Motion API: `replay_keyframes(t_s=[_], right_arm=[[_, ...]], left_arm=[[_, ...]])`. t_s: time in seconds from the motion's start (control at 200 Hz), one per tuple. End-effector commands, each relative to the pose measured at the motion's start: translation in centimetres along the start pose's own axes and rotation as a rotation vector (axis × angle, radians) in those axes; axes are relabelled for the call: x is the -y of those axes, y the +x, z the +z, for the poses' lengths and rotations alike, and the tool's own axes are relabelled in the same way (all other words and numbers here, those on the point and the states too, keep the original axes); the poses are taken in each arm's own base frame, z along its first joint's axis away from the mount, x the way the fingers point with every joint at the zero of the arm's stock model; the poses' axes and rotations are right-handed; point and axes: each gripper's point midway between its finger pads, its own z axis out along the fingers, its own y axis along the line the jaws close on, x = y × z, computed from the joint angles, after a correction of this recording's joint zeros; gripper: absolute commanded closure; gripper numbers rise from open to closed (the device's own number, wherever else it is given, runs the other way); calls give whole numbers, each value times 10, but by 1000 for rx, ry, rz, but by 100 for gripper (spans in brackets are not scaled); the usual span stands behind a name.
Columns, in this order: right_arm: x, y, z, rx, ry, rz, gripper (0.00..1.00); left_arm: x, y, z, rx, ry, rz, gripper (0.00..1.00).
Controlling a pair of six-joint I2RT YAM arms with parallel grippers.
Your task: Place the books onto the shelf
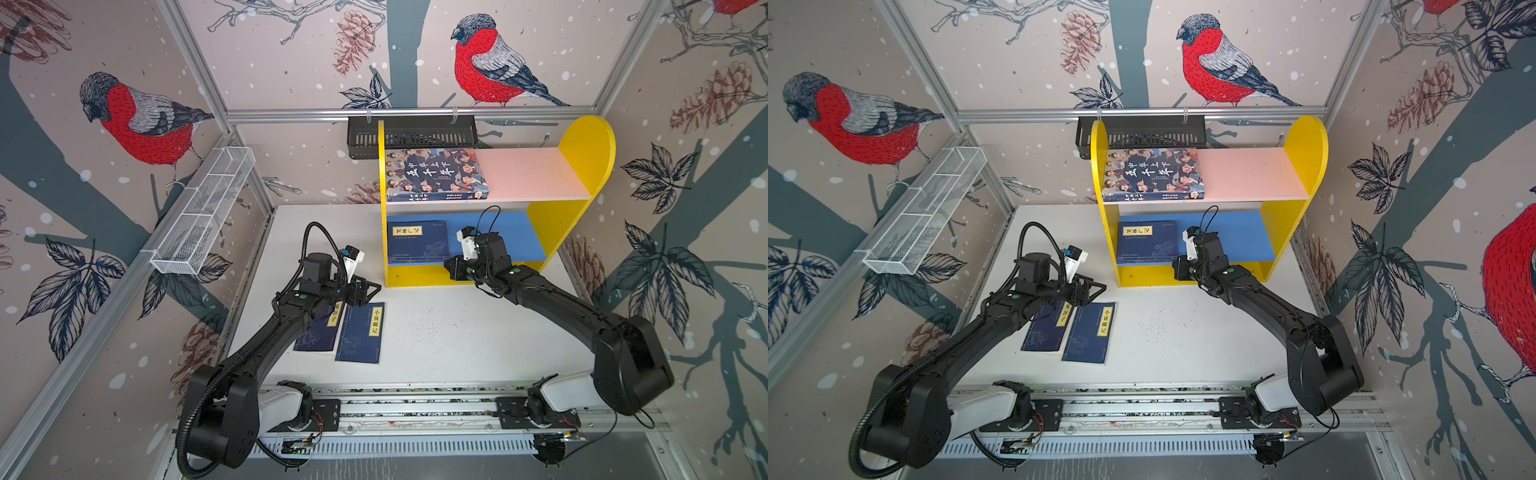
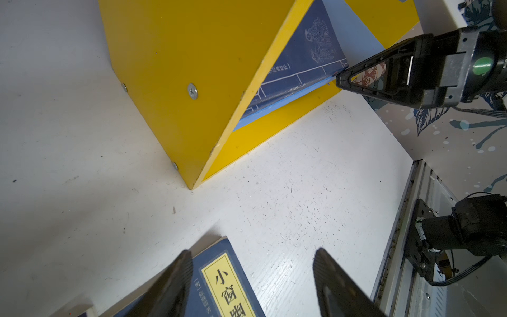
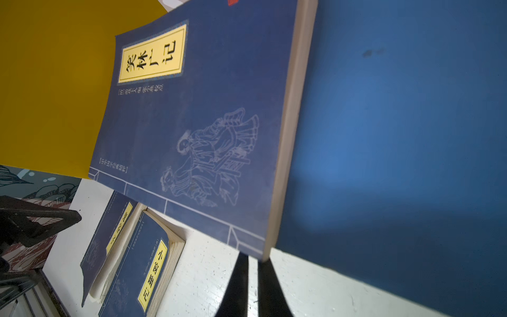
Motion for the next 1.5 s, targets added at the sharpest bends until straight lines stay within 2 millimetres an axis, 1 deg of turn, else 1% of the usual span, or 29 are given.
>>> replay_keyframes(t_s=[0.0,0.29,0.45,0.6,0.77,0.855,0.885,0.9,0.95,1.015,1.125,1.165,1.23,1.305,1.365,1.39,1.425,1.496], right_arm=[[-3,-10,0,37,-10,-6,88],[-5,-9,5,14,-19,-6,87],[-7,-2,5,-1,-30,-1,87],[-12,2,-5,-1,-49,3,85],[-14,10,-25,12,-52,20,84],[-17,18,-36,-4,-70,37,79],[-17,27,-35,-33,-74,49,77],[-21,26,-42,-24,-89,47,75],[-26,38,-47,-51,-114,63,70],[-36,60,-49,-101,-167,90,63],[-59,99,-47,-162,-250,137,53],[-69,110,-44,-167,-291,163,51],[-89,125,-41,-160,-373,202,47],[-111,135,-33,-165,-437,219,45],[-128,140,-26,-169,-459,215,44],[-129,145,-19,-185,-447,220,43],[-138,149,-11,-205,-449,215,43],[-151,155,5,-228,-440,204,42]], left_arm=[[4,-9,-1,34,16,32,30],[3,-8,-1,34,15,32,30],[4,-8,-1,35,17,33,30],[5,-9,-2,34,18,37,30],[5,-10,-2,30,17,45,30],[5,-10,-4,6,11,25,29],[5,-9,-6,-8,10,8,29],[6,-9,-6,-16,11,-1,29],[4,-4,-7,-53,-5,-54,29],[3,1,-9,-101,-17,-130,29],[-1,17,-11,-196,-49,-267,29],[-9,21,-13,-209,-101,-311,28],[-18,27,-11,-208,-130,-337,28],[-33,38,-8,-206,-173,-385,29],[-42,45,-8,-181,-169,-443,29],[-44,47,-8,-172,-162,-474,29],[-48,51,-10,-163,-160,-512,29],[-53,55,-12,-149,-173,-526,29]])
